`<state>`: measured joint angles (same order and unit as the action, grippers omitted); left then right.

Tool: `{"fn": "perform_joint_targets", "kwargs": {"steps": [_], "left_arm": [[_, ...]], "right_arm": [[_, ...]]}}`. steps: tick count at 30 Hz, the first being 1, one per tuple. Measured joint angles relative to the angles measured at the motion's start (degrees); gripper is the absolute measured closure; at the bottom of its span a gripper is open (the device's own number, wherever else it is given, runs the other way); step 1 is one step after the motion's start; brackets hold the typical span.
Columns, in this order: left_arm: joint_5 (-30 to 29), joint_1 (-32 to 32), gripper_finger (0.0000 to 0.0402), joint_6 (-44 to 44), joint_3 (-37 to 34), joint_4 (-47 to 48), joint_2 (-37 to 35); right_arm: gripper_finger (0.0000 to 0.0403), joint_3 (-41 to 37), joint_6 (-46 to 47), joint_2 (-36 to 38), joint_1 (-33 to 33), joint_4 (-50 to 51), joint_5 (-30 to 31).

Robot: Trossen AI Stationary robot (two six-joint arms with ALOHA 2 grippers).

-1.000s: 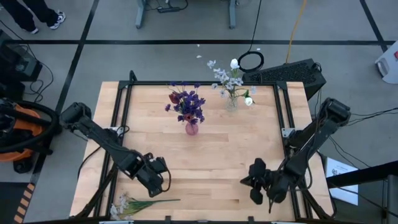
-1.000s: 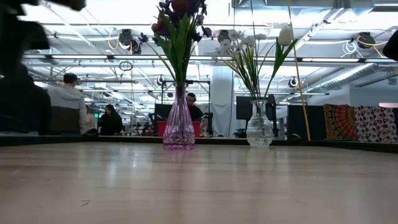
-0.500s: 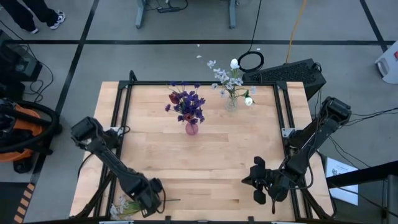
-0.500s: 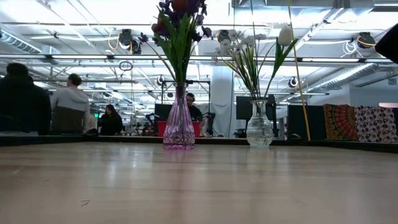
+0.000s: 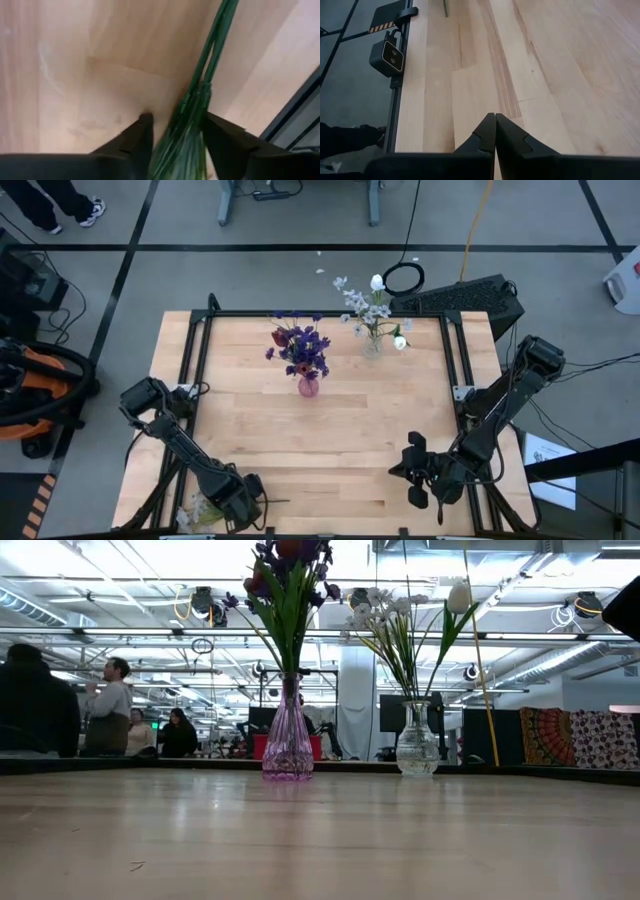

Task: Sort flowers into vase by color
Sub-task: Move the white flowers to the center of the table

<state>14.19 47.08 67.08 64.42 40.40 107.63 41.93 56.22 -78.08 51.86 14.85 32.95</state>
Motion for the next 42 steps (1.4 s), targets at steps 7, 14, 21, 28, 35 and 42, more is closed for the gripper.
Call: {"fn": "perform_joint_targets", "kwargs": {"steps": [7,14,21,28,35,42], "left_arm": [[0.5,-6.0,0.0377,-8.9,0.6,1.9,0.1],[-8.6,-15.7,0.0390,-27.2,9.0,2.5,0.4],[-14.4,-24.7,0.0396,-63.3,21.1,1.1,0.3],[-15.0,-31.2,0.0396,-94.5,27.7,-8.2,0.2],[-15.9,-35.5,0.0396,-116.0,29.0,-9.7,0.2],[-16.5,-37.6,0.0396,-137.2,29.0,-8.9,1.5]], "right_arm": [[0.0403,0.0,-0.3,0.0,0.0,-0.1,0.2],[0.0403,0.0,-0.4,0.0,0.0,0.0,1.9],[0.0403,0.0,2.1,0.0,0.0,0.0,2.5],[0.0403,0.0,8.0,0.0,0.0,0.0,3.3],[0.0403,0.0,13.3,0.0,0.0,0.0,3.5],[0.0403,0.0,19.8,0.0,-0.1,0.3,8.6]]}}
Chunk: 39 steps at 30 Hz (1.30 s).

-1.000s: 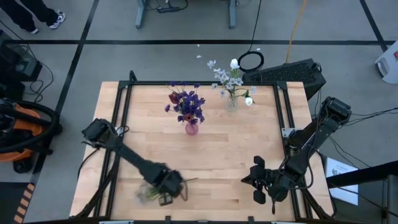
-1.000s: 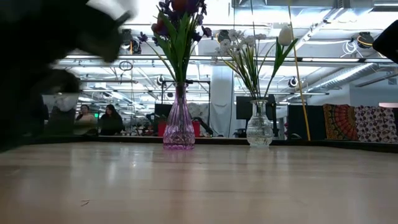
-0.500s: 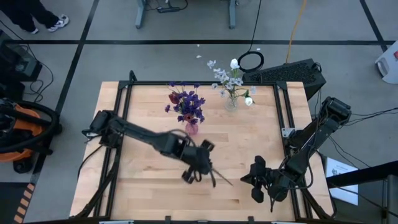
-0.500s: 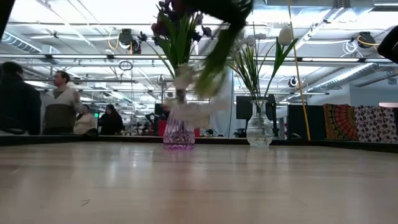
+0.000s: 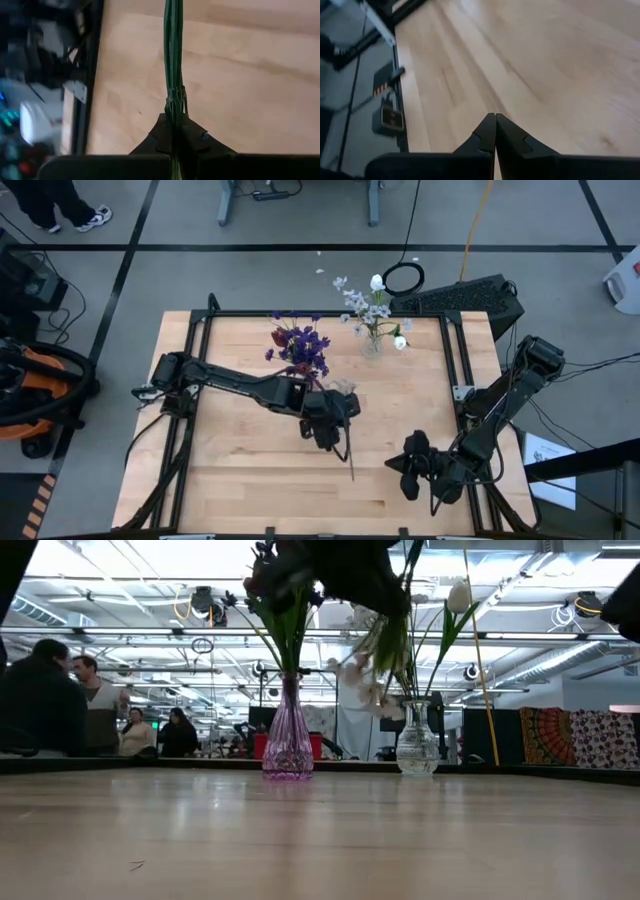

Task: Sort flowers into vase by color
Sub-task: Move the white flowers to the center of the table

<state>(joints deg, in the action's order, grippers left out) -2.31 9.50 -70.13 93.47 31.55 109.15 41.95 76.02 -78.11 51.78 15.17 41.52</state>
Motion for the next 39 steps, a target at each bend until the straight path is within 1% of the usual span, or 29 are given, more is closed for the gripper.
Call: {"fn": "perform_joint_targets", "kwargs": {"steps": [4,6,10,13,17,19,23,28,30,32,35,39], "left_arm": [[-0.5,-0.6,0.0396,-9.2,0.0,-0.2,2.3],[-2.4,-0.6,0.0395,-12.8,0.0,-0.9,3.7],[-5.5,-0.3,0.0374,-21.3,0.0,-1.6,6.4],[-8.6,0.1,0.0341,-21.4,0.0,-4.6,8.0],[-10.1,0.1,0.0293,-19.0,0.0,-7.9,8.7],[-10.5,0.1,0.0271,-18.7,0.0,-8.1,8.6],[-13.3,0.7,0.0237,-17.2,0.0,-8.5,8.6],[-21.3,1.6,0.0220,-8.6,0.0,-8.3,8.5],[-24.1,2.1,0.0220,-2.5,-0.1,-7.0,7.4],[-25.8,2.5,0.0219,6.3,0.0,-6.6,6.0],[-24.9,3.1,0.0219,22.1,0.0,-1.7,2.8],[-18.1,3.4,0.0222,40.8,0.0,5.4,-0.9]], "right_arm": [[0.0403,0.0,5.1,0.0,-0.1,0.1,3.4],[0.0403,0.0,7.6,0.0,-0.2,0.1,4.0],[0.0403,0.1,12.7,0.0,-0.5,0.1,4.8],[0.0403,0.1,15.6,0.0,-0.7,0.1,5.0],[0.0403,0.1,17.6,0.0,-0.8,0.0,5.0],[0.0403,0.1,17.8,0.0,-0.8,0.0,5.0],[0.0403,0.1,17.7,0.0,-0.8,0.0,5.0],[0.0403,0.1,17.6,0.0,-0.8,0.1,4.9],[0.0403,0.1,18.1,0.0,-0.9,-0.2,4.8],[0.0403,0.0,20.0,0.0,-0.9,-0.6,4.7],[0.0403,0.0,20.2,0.0,-0.9,-0.4,4.7],[0.0403,0.0,14.2,0.0,-0.9,0.0,4.7]]}}
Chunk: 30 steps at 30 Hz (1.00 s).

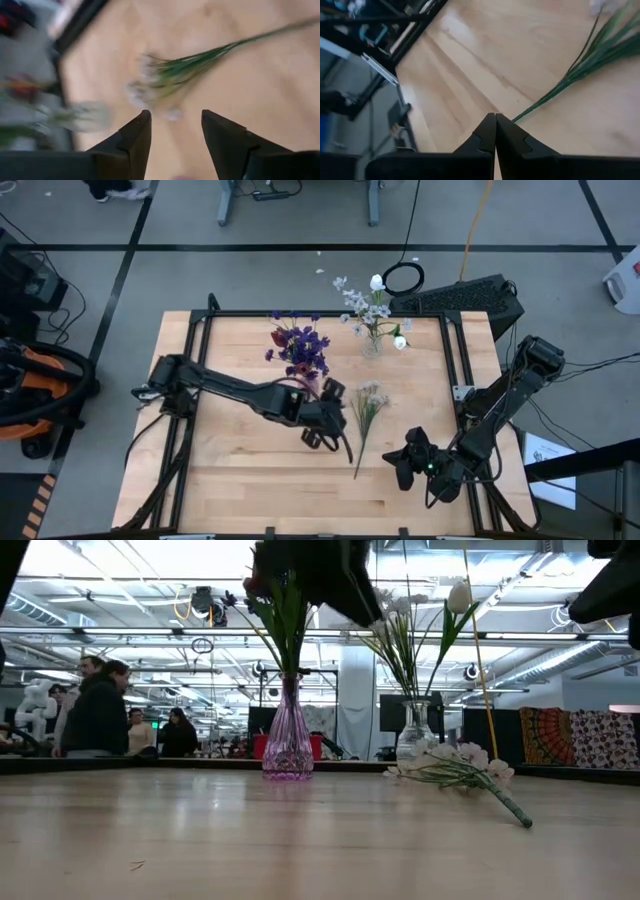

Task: Sort flowers into vase by color
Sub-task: Move the white flowers to the center of the table, then put the white flowers into the transparent vase

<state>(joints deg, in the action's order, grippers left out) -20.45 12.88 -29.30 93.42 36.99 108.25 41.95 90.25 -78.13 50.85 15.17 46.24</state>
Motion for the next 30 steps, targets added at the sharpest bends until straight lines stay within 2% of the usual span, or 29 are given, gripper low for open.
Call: {"fn": "perform_joint_targets", "kwargs": {"steps": [2,5,8,11,12,16,20,24,30], "left_arm": [[4.1,0.0,0.0231,7.3,-0.3,1.9,-1.3],[6.7,0.8,0.0261,14.6,-1.4,4.8,-2.5],[7.1,2.3,0.0311,19.1,-3.1,6.6,-3.7],[7.6,3.6,0.0379,22.2,-8.0,4.8,-6.5],[8.4,4.0,0.0389,23.3,-10.1,3.3,-7.7],[8.7,5.1,0.0395,29.4,-21.5,-3.9,-14.5],[8.6,5.6,0.0398,35.8,-34.9,-14.3,-23.8],[7.2,6.0,0.0398,40.1,-46.6,-22.0,-33.7],[1.7,6.4,0.0398,44.0,-59.0,-21.4,-48.3]], "right_arm": [[0.0403,0.0,-3.0,0.0,-0.4,0.1,0.1],[0.0403,0.0,-3.9,0.0,-1.5,0.1,0.2],[0.0403,0.0,-3.9,0.0,-3.4,0.0,0.1],[0.0403,1.0,-7.4,0.0,-5.4,0.0,-0.1],[0.0403,1.7,-9.0,0.0,-6.1,0.1,-0.1],[0.0403,6.9,-16.4,-0.6,-10.4,3.3,-3.3],[0.0403,15.2,-18.8,-4.1,-15.5,14.2,-7.0],[0.0403,26.0,-15.6,-10.5,-20.8,29.2,-12.6],[0.0403,40.3,-7.0,-21.8,-27.4,51.4,-19.4]]}}
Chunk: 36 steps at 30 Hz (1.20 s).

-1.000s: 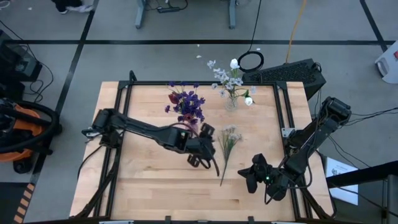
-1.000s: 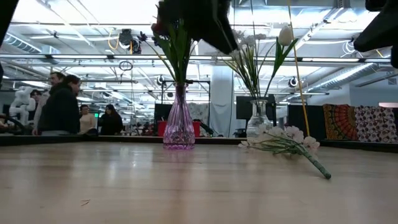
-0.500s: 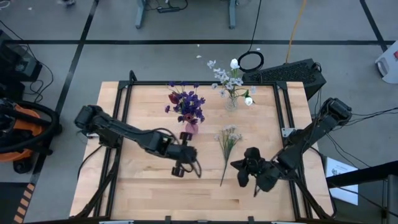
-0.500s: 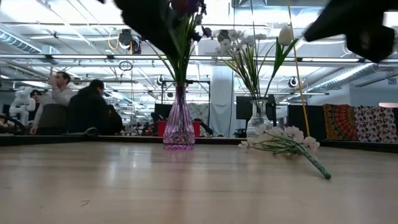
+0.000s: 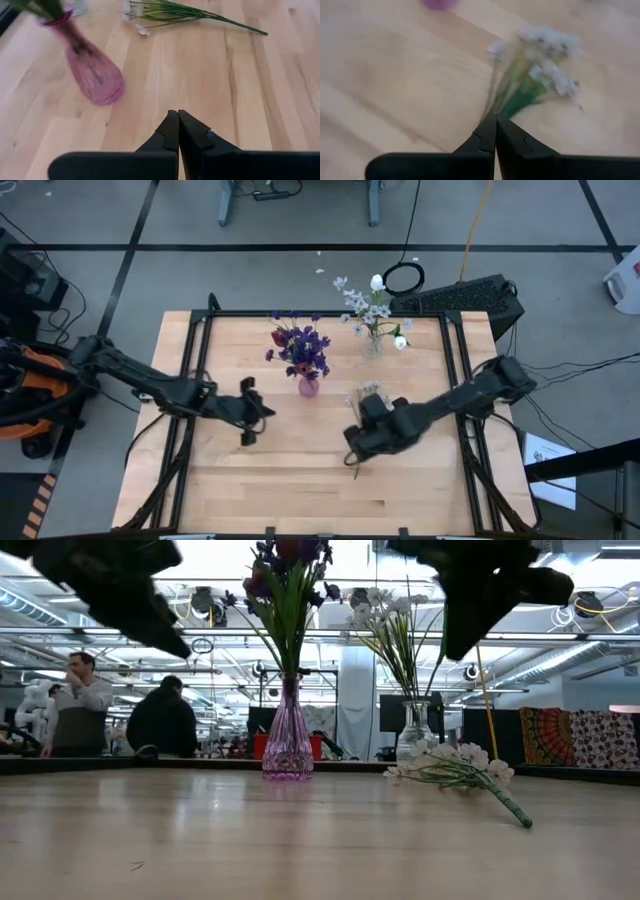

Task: Sort flowers into vase by color
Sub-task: Put the white flowers into the transparent vase

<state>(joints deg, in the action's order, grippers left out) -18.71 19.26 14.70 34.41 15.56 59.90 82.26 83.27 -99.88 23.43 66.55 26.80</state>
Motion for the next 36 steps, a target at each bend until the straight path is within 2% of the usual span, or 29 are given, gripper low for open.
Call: {"fn": "perform_joint_targets", "kwargs": {"steps": [5,10,17,28,32,36], "left_arm": [[-0.2,0.0,0.0398,-0.7,-6.1,0.4,-9.8],[-0.3,0.0,0.0398,-3.1,-10.9,1.2,-17.8],[-0.2,0.0,0.0398,-3.4,-15.6,1.7,-27.2],[1.0,-0.1,0.0398,-6.1,-15.8,2.1,-32.1],[3.8,-0.1,0.0398,-6.0,-15.8,1.9,-32.1],[5.1,-0.1,0.0398,-4.7,-15.8,2.2,-32.1]], "right_arm": [[0.0402,4.0,8.7,-5.5,-3.6,7.4,-6.2],[0.0385,4.0,11.2,-8.0,-5.6,6.1,-9.7],[0.0330,4.0,15.7,-10.0,-6.0,0.8,-12.4],[0.0237,4.0,22.8,-14.4,-4.4,-2.2,-18.0],[0.0220,3.9,25.3,-15.4,-3.6,-2.0,-18.5],[0.0221,2.3,26.5,-15.4,-3.4,-3.5,-19.0]]}}
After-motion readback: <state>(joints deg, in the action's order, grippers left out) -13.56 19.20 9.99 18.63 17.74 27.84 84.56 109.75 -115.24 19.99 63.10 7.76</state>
